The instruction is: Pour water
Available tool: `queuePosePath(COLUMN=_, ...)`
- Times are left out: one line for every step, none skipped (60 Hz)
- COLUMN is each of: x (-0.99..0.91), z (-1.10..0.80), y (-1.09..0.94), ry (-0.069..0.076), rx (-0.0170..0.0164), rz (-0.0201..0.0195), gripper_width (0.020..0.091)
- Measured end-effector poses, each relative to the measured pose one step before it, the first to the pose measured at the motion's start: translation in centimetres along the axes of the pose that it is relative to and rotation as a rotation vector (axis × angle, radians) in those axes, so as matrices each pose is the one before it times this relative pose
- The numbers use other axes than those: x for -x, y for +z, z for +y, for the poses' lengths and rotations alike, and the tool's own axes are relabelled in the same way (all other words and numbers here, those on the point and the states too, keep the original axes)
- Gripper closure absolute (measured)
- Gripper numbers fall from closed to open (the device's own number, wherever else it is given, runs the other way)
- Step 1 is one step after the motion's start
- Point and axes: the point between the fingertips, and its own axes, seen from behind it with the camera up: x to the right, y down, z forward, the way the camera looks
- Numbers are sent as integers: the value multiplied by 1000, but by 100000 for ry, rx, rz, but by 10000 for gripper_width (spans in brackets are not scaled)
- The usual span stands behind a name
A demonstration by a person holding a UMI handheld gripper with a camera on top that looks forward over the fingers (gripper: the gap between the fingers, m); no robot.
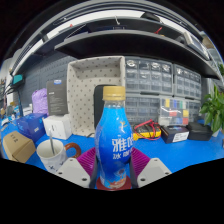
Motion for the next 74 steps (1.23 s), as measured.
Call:
queuePosePath(x=0, z=152, y=-70, ry=161, rx=615, rz=375, gripper_width=592)
queuePosePath(x=-56, z=170, y=-67, ry=207, rx=965, rz=337, gripper_width=526)
queuePosePath(x=-80, z=171, y=-67, ry=235, rx=728, rz=522, gripper_width=488)
queuePosePath(x=-64, z=96, y=-91, ry=323, rx=475, rz=493, gripper_width=452)
queuePosePath(x=-54, z=106, y=-160, ry=360, rx=280, rz=417, gripper_width=416)
queuePosePath(x=-50, z=103, y=-188, ry=430, rx=275, rz=437, gripper_width=380)
queuePosePath(x=-28, z=166, y=-218, ry=386, rx=415, rz=434, gripper_width=350)
queuePosePath(x=-33, z=182, y=-312, ry=223, rx=443, rz=386, gripper_width=322)
queuePosePath(x=-1, z=141, y=-221, ry=96, rx=436, rz=294, gripper_width=307)
queuePosePath(x=-29, z=166, y=-358, ry=-6, rx=345, rz=423, gripper_width=298)
queuePosePath(x=-89, z=176, y=-346, ry=-47, rx=308, rz=637, gripper_width=303)
queuePosePath(x=-89, z=241, y=-377, ry=-75, rx=416, rz=738, gripper_width=298)
queuePosePath(x=-57, z=344, y=-394, ry=-66, rx=729, rz=818, gripper_width=299)
queuePosePath(x=-36, z=439, y=-432, ry=-16, rx=1077, rz=853, gripper_width=303)
queuePosePath(x=30, z=483, y=-476, ry=-92, rx=1265, rz=666, gripper_width=306)
queuePosePath(x=101, z=471, y=-496, ry=-82, rx=1266, rz=416, gripper_width=310)
queuePosePath(x=130, z=453, y=-527, ry=-133, rx=1188, rz=348, gripper_width=310)
queuePosePath(x=177, z=441, y=-560, ry=-228, rx=1150, rz=353, gripper_width=310)
queuePosePath(x=133, z=343, y=-474, ry=-177, rx=1072, rz=241, gripper_width=310)
queuePosePath(x=146, z=395, y=-564, ry=62, rx=1141, rz=371, gripper_width=309)
queuePosePath(x=144, z=381, y=-530, ry=409, rx=1119, rz=395, gripper_width=309)
queuePosePath(x=218, z=353, y=-540, ry=549, rx=1110, rz=221, gripper_width=309)
queuePosePath(x=281, z=322, y=-516, ry=615, rx=1057, rz=-25, gripper_width=309)
queuePosePath(x=324, z=305, y=-495, ry=710, rx=1057, rz=-70, gripper_width=310)
queuePosePath(x=351, z=244, y=-485, ry=832, rx=1056, rz=-85, gripper_width=309)
queuePosePath(x=393, z=174, y=-501, ry=890, rx=973, rz=-122, gripper_width=307)
queuePosePath(x=404, z=74, y=-497, ry=721, rx=731, rz=-261, gripper_width=306)
queuePosePath(x=375, z=-43, y=-574, ry=470, rx=577, rz=-295, gripper_width=306)
queuePosePath(x=317, z=-49, y=-395, ry=371, rx=155, rz=-135, gripper_width=300)
queuePosePath(x=260, z=-130, y=-386, ry=421, rx=6, rz=127, gripper_width=295)
queuePosePath(x=222, z=-183, y=-411, ry=464, rx=57, rz=362, gripper_width=290)
queuePosePath(x=217, z=-203, y=-401, ry=386, rx=71, rz=346, gripper_width=284)
queuePosePath(x=244, z=-212, y=-399, ry=251, rx=27, rz=259, gripper_width=281)
queuePosePath(x=268, z=-259, y=-392, ry=249, rx=-106, rz=126, gripper_width=279)
queuePosePath(x=243, z=-308, y=-363, ry=193, rx=-236, rz=78, gripper_width=280)
queuePosePath(x=295, z=-405, y=-442, ry=272, rx=-84, rz=166, gripper_width=283)
queuePosePath(x=234, z=-266, y=-316, ry=258, rx=-290, rz=84, gripper_width=281)
queuePosePath(x=186, z=-274, y=-324, ry=175, rx=-19, rz=202, gripper_width=280)
queuePosePath(x=181, z=-262, y=-297, ry=105, rx=-178, rz=111, gripper_width=282)
queuePosePath(x=193, z=-290, y=-276, ry=62, rx=-263, rz=53, gripper_width=281)
queuePosePath(x=157, z=-289, y=-276, ry=-47, rx=-303, rz=70, gripper_width=283)
queuePosePath(x=120, z=-335, y=-269, ry=-34, rx=-455, rz=152, gripper_width=284)
queuePosePath(x=89, z=-352, y=-246, ry=7, rx=-499, rz=269, gripper_width=285)
queuePosePath(x=67, z=-361, y=-237, ry=-8, rx=-525, rz=301, gripper_width=282)
queuePosePath(x=40, z=-333, y=-248, ry=-85, rx=-579, rz=384, gripper_width=282)
queuePosePath(x=34, z=-314, y=-211, ry=-155, rx=-526, rz=409, gripper_width=280)
queuePosePath(x=47, z=-357, y=-342, ry=-170, rx=-389, rz=493, gripper_width=281)
queuePosePath(x=5, z=-278, y=-179, ry=-214, rx=-390, rz=461, gripper_width=283)
queuePosePath(x=-7, z=-246, y=-164, ry=-319, rx=-306, rz=418, gripper_width=282)
queuePosePath(x=52, z=-221, y=-154, ry=-314, rx=-301, rz=356, gripper_width=282)
queuePosePath(x=70, z=-214, y=-143, ry=-263, rx=-465, rz=201, gripper_width=283)
queuePosePath(x=94, z=-196, y=-153, ry=-22, rx=-434, rz=83, gripper_width=282)
queuePosePath(x=93, z=-158, y=-147, ry=161, rx=-331, rz=10, gripper_width=282)
queuePosePath(x=96, z=-157, y=-124, ry=197, rx=-273, rz=-47, gripper_width=283)
queuePosePath(x=100, z=-131, y=-128, ry=137, rx=-255, rz=-45, gripper_width=281)
queuePosePath(x=87, z=-102, y=-99, ry=108, rx=-210, rz=-34, gripper_width=283)
queuePosePath(x=25, z=-198, y=-156, ry=88, rx=57, rz=-253, gripper_width=283)
queuePosePath(x=117, z=-76, y=-120, ry=24, rx=-62, rz=-235, gripper_width=282)
queuePosePath(x=110, z=-62, y=-106, ry=-64, rx=-55, rz=-191, gripper_width=282)
queuePosePath(x=78, z=-47, y=-103, ry=-170, rx=-78, rz=-126, gripper_width=282)
queuePosePath(x=38, z=-14, y=-99, ry=-81, rx=-61, rz=-30, gripper_width=282)
queuePosePath(x=14, z=-28, y=-75, ry=57, rx=-75, rz=-30, gripper_width=282)
queuePosePath(x=60, z=-48, y=-79, ry=67, rx=-84, rz=-2, gripper_width=282)
queuePosePath(x=34, z=-21, y=-63, ry=-126, rx=-67, rz=49, gripper_width=282)
queuePosePath(x=0, z=-13, y=-56, ry=-180, rx=-87, rz=74, gripper_width=282)
queuePosePath(x=27, z=-28, y=-52, ry=-180, rx=-77, rz=97, gripper_width=281)
queuePosePath(x=-8, z=-51, y=-41, ry=-110, rx=-95, rz=141, gripper_width=281)
queuePosePath(x=-18, z=-66, y=-49, ry=-35, rx=-128, rz=156, gripper_width=282)
queuePosePath(x=-17, z=-74, y=-32, ry=27, rx=-161, rz=149, gripper_width=280)
queuePosePath(x=36, z=9, y=56, ry=-25, rx=-203, rz=253, gripper_width=282)
queuePosePath(x=-31, z=-99, y=-33, ry=-58, rx=-232, rz=91, gripper_width=282)
queuePosePath(x=-4, z=-50, y=2, ry=-9, rx=-195, rz=99, gripper_width=282)
queuePosePath(x=-7, z=-72, y=-8, ry=-30, rx=-202, rz=173, gripper_width=280)
queuePosePath(x=-26, z=-78, y=-6, ry=44, rx=-257, rz=89, gripper_width=281)
